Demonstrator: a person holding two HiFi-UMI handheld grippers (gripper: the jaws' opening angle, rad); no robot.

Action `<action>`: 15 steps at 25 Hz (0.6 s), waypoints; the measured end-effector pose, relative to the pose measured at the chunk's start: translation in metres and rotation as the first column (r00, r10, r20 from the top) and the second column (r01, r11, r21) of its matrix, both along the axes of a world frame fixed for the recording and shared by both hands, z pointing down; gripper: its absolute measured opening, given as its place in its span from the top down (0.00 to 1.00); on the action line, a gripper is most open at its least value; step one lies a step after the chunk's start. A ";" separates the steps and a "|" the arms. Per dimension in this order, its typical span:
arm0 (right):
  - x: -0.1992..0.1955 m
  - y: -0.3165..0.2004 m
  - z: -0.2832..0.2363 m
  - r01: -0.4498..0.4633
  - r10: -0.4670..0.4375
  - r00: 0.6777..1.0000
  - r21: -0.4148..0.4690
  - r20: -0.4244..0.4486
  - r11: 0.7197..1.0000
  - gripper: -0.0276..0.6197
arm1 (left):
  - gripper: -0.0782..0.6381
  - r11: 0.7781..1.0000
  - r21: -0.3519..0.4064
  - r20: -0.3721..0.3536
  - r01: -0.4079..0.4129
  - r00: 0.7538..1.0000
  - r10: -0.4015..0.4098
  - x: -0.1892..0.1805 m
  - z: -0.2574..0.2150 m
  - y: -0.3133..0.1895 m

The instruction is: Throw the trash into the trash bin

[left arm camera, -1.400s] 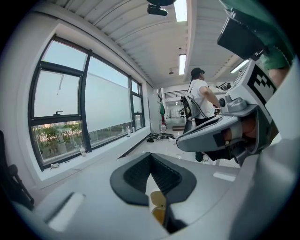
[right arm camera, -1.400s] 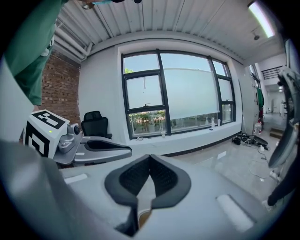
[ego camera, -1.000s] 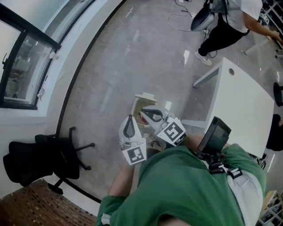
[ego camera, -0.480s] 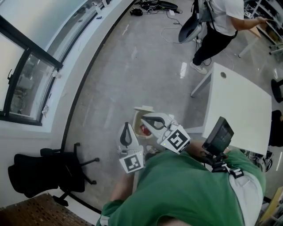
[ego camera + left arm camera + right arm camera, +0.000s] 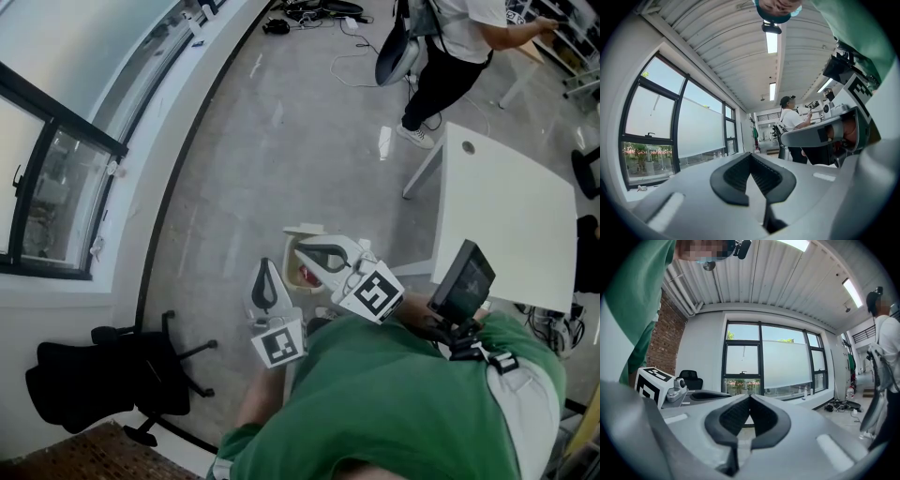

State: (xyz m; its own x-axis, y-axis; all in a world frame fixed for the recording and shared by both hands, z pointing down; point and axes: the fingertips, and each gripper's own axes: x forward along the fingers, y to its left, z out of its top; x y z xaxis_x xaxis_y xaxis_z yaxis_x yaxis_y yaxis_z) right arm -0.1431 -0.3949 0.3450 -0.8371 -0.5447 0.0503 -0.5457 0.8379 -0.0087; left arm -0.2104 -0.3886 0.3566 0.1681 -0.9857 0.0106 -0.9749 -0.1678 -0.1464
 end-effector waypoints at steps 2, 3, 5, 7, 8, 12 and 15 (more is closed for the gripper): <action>-0.001 -0.001 -0.001 -0.002 0.002 1.000 0.000 -0.003 1.000 0.95 | 0.88 1.000 0.004 0.003 -0.004 1.000 0.004 0.000 0.000 -0.001; -0.001 -0.001 -0.001 -0.005 0.005 1.000 -0.001 -0.002 1.000 0.95 | 0.88 1.000 0.005 0.000 -0.008 1.000 0.008 0.000 0.001 -0.002; -0.003 -0.002 -0.001 -0.009 0.009 1.000 -0.002 -0.002 1.000 0.95 | 0.88 1.000 0.006 -0.005 -0.003 1.000 0.003 -0.002 0.000 -0.003; -0.004 -0.002 -0.001 -0.011 0.011 1.000 -0.003 -0.003 1.000 0.95 | 0.88 1.000 0.005 -0.002 -0.006 1.000 0.006 -0.003 0.000 -0.003; -0.005 -0.002 -0.001 -0.011 0.011 1.000 -0.002 -0.005 1.000 0.95 | 0.88 1.000 0.007 -0.002 -0.011 1.000 0.011 -0.003 0.001 -0.002; -0.005 -0.001 0.001 -0.014 0.014 1.000 0.002 -0.007 1.000 0.95 | 0.88 1.000 0.000 -0.002 -0.008 1.000 0.008 -0.005 0.004 -0.002; -0.005 -0.001 0.003 -0.009 0.009 1.000 0.014 -0.019 1.000 0.95 | 0.88 1.000 -0.011 0.004 0.003 1.000 -0.003 -0.006 0.003 -0.003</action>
